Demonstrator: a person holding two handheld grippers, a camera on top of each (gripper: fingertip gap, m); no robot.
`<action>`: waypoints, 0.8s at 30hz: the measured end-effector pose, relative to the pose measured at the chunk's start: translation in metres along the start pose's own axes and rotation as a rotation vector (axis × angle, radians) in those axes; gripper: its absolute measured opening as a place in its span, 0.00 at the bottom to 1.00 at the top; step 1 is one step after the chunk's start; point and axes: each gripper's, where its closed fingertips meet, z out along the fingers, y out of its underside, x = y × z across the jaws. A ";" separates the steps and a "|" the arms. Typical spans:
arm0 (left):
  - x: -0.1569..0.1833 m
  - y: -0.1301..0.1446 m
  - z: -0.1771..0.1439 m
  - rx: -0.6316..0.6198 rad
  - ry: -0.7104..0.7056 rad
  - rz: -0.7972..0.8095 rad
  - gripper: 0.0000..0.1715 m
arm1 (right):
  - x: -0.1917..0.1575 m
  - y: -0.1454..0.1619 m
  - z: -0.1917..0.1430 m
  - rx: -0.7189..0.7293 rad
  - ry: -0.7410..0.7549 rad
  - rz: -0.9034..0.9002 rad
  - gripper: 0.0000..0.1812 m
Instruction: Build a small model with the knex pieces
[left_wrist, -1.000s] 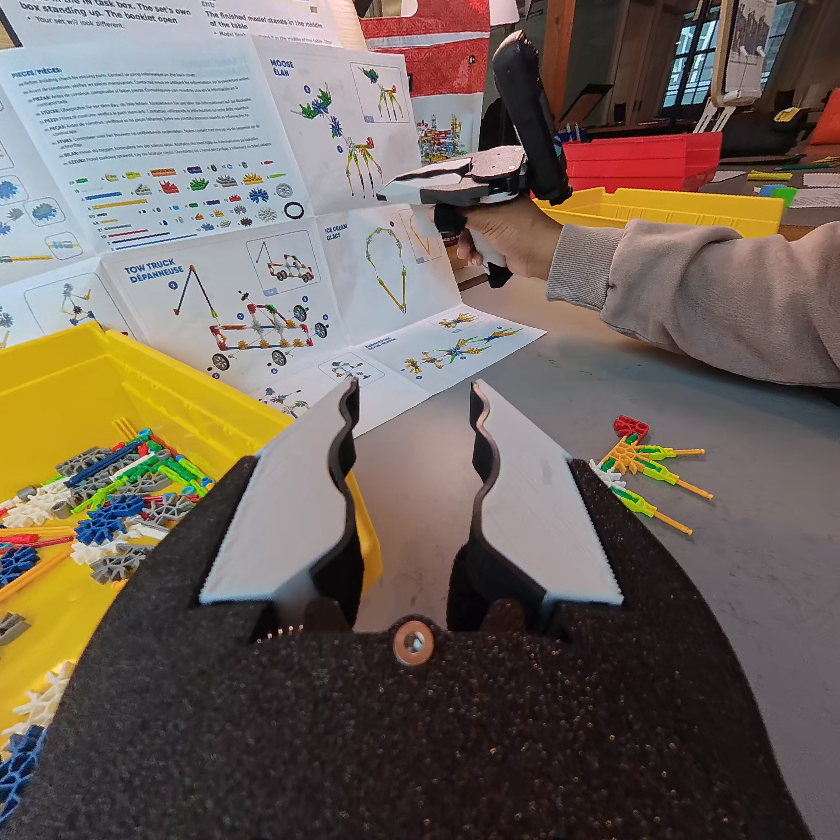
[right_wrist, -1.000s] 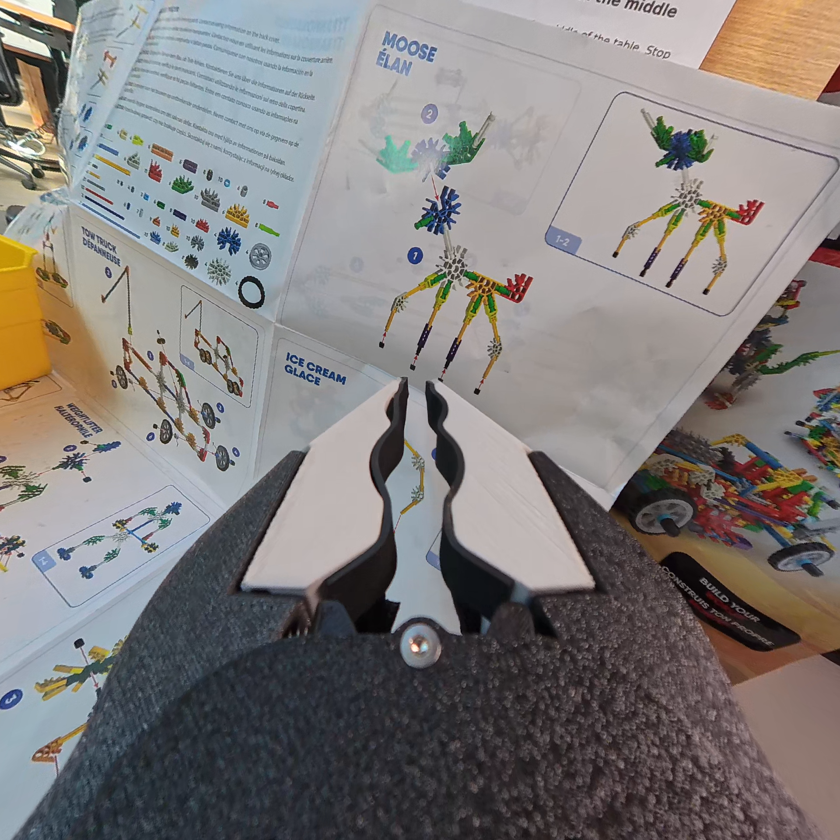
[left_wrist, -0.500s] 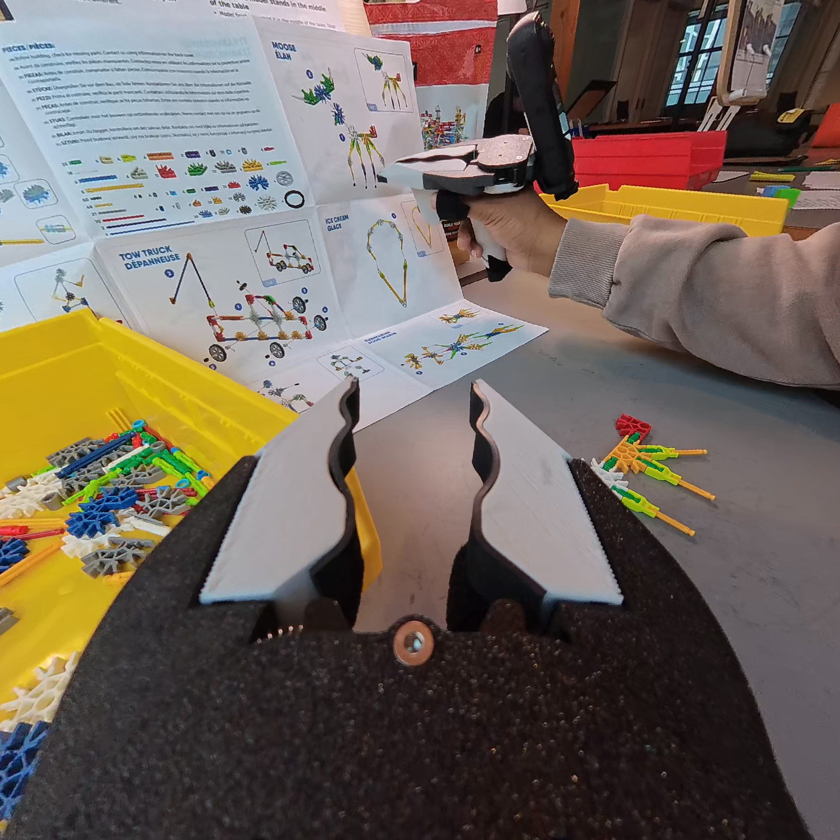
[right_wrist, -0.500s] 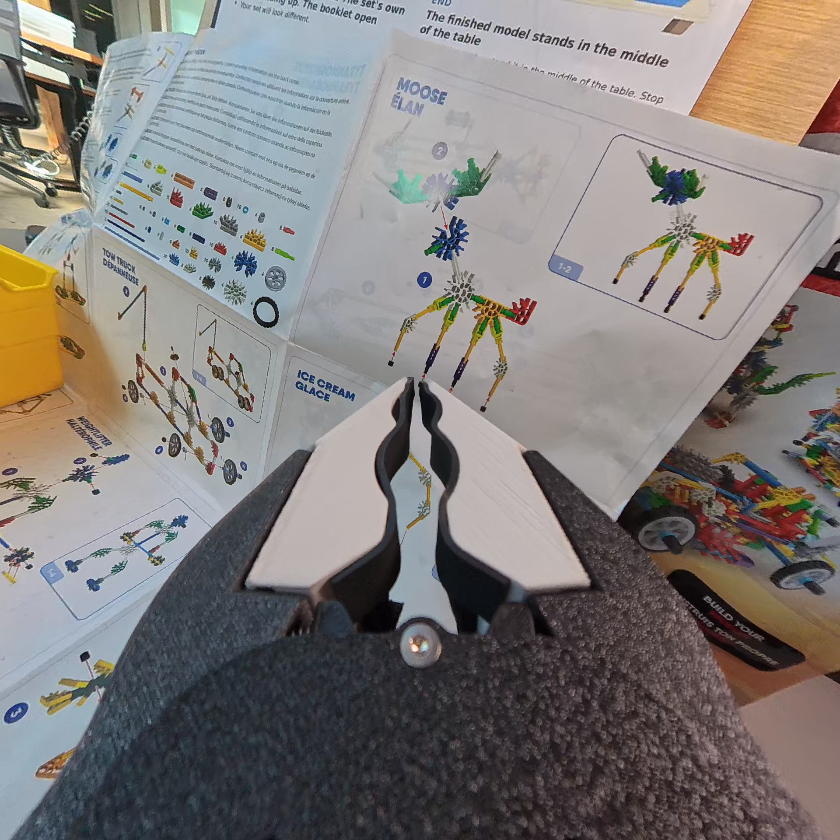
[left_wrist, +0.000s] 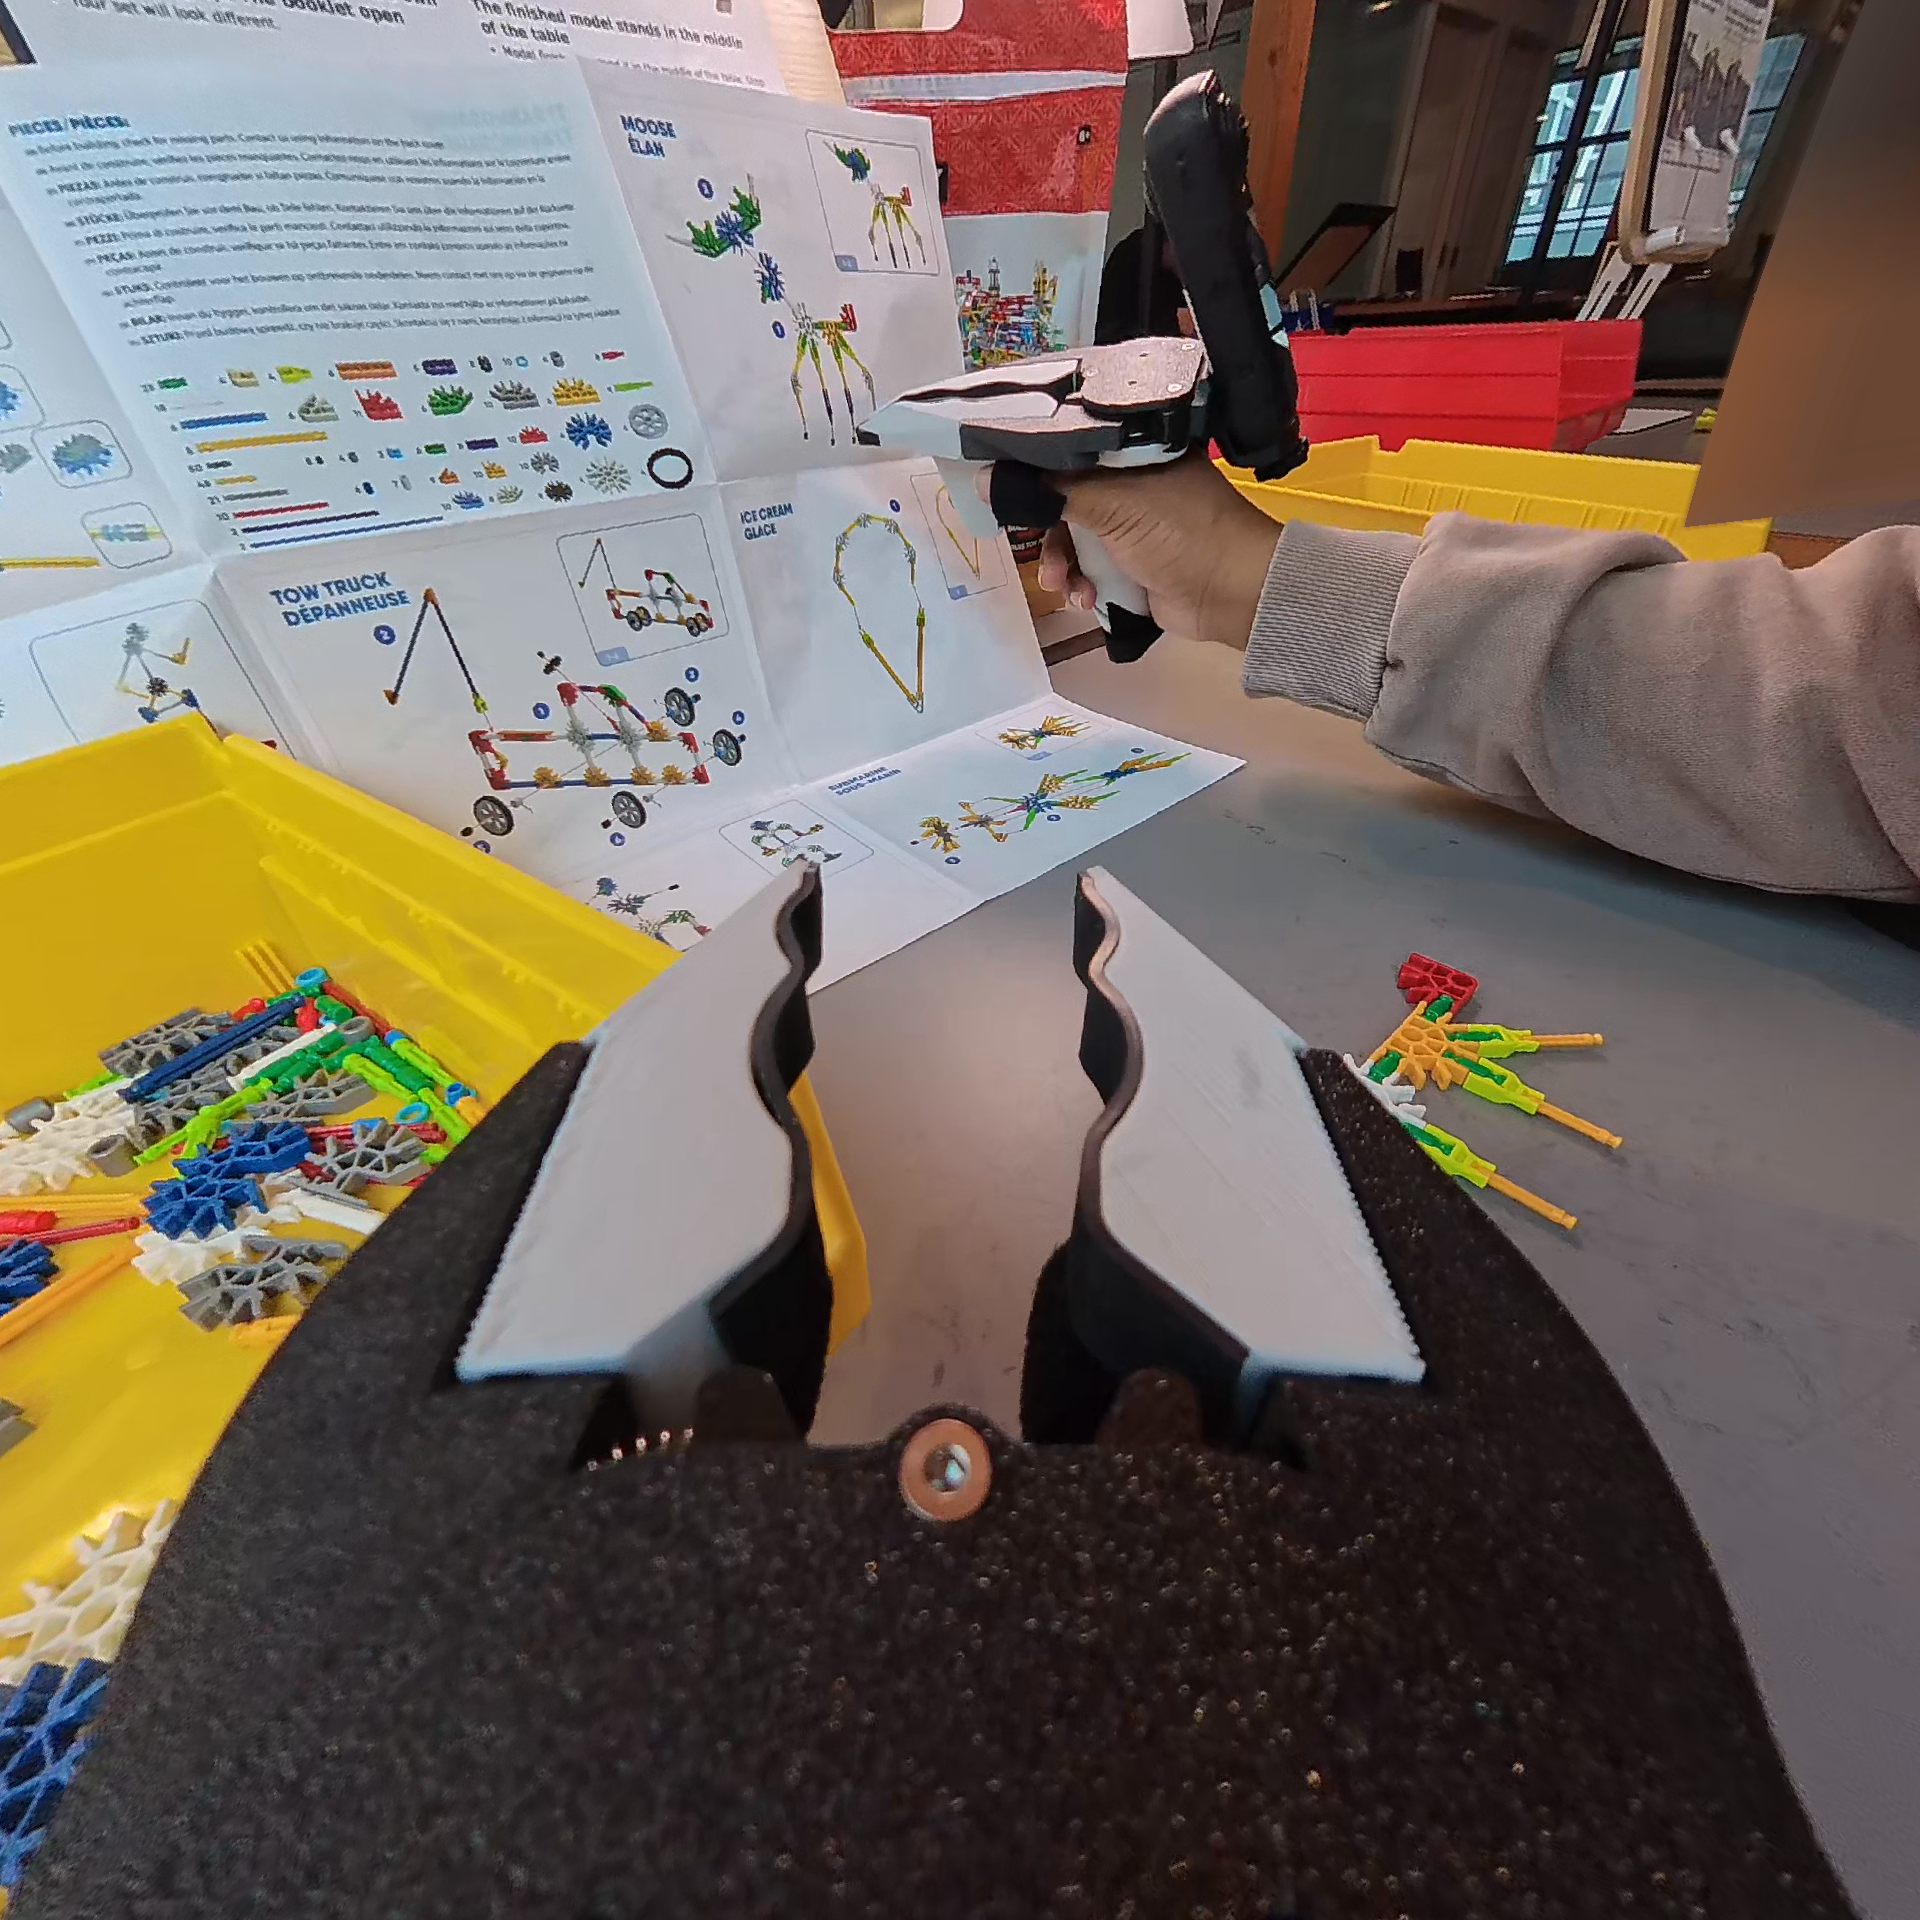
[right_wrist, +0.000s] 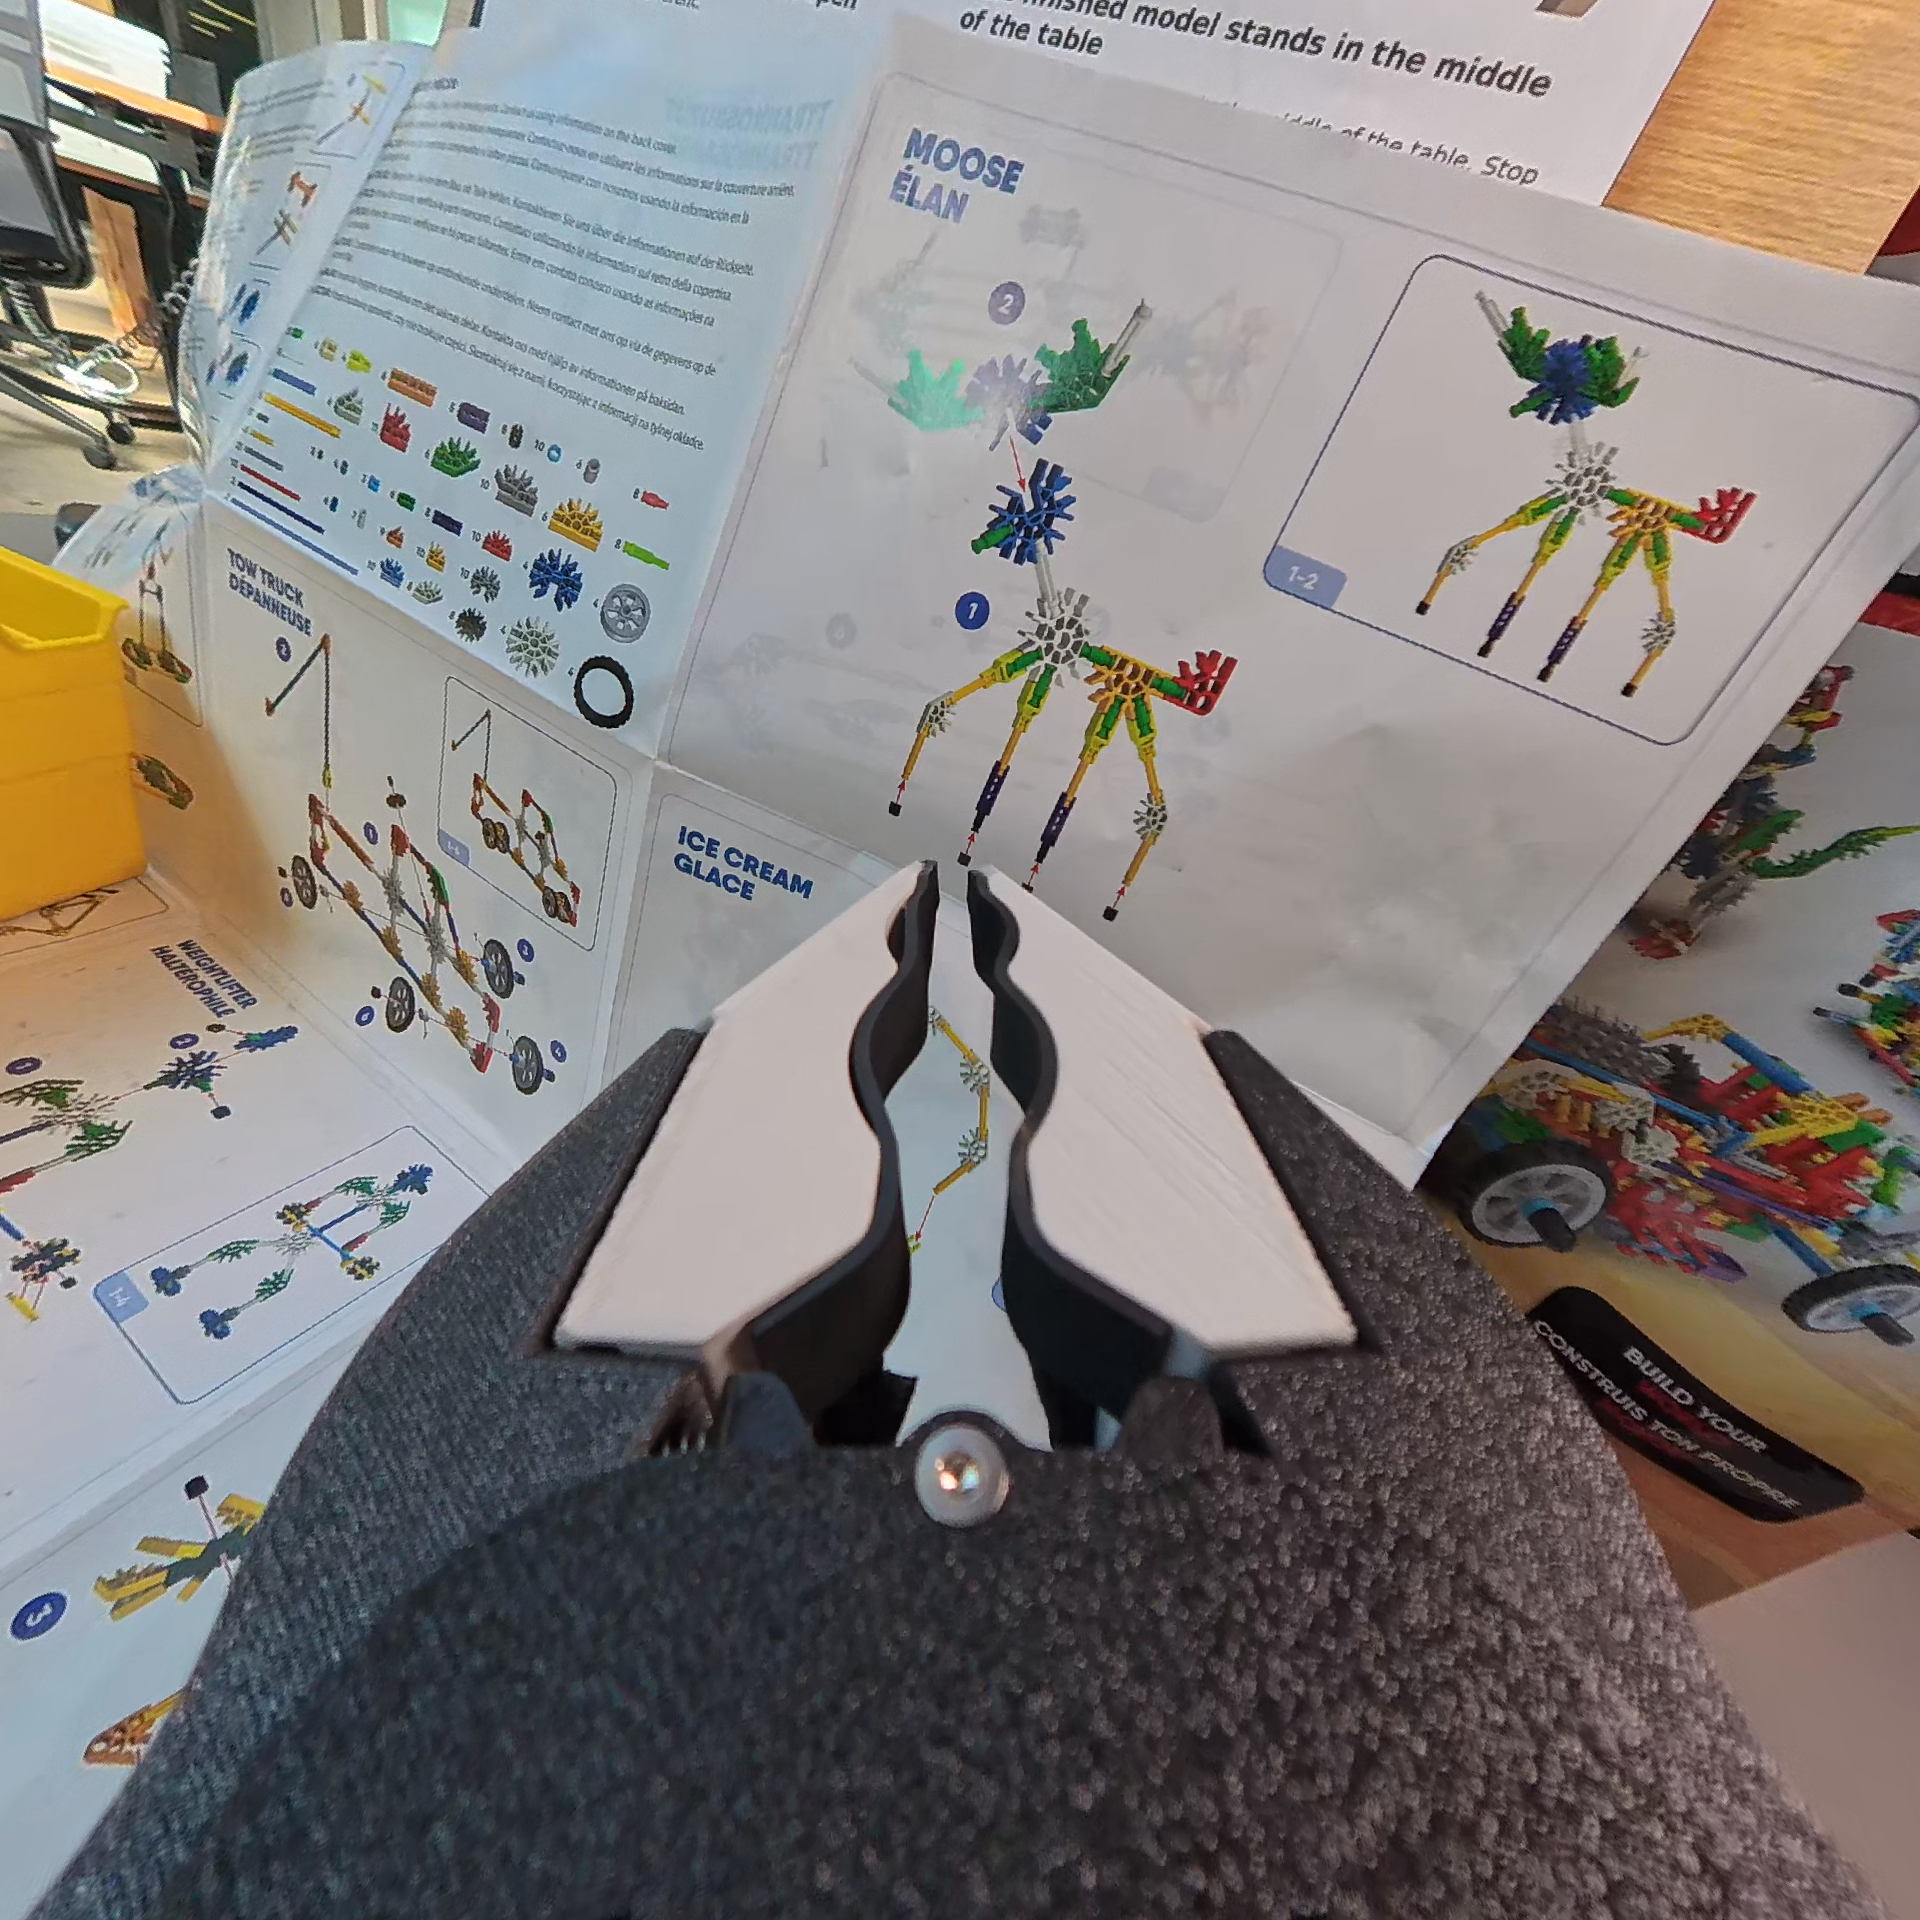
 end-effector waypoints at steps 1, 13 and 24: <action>0.000 0.000 0.000 0.001 -0.001 0.001 0.28 | 0.000 0.000 0.000 0.000 0.000 0.000 0.03; 0.001 -0.003 -0.002 0.006 -0.002 0.015 0.28 | -0.001 0.002 -0.001 -0.006 -0.006 0.004 0.03; 0.001 -0.003 -0.003 0.005 0.003 0.017 0.28 | -0.002 0.006 0.000 -0.016 -0.015 0.003 0.04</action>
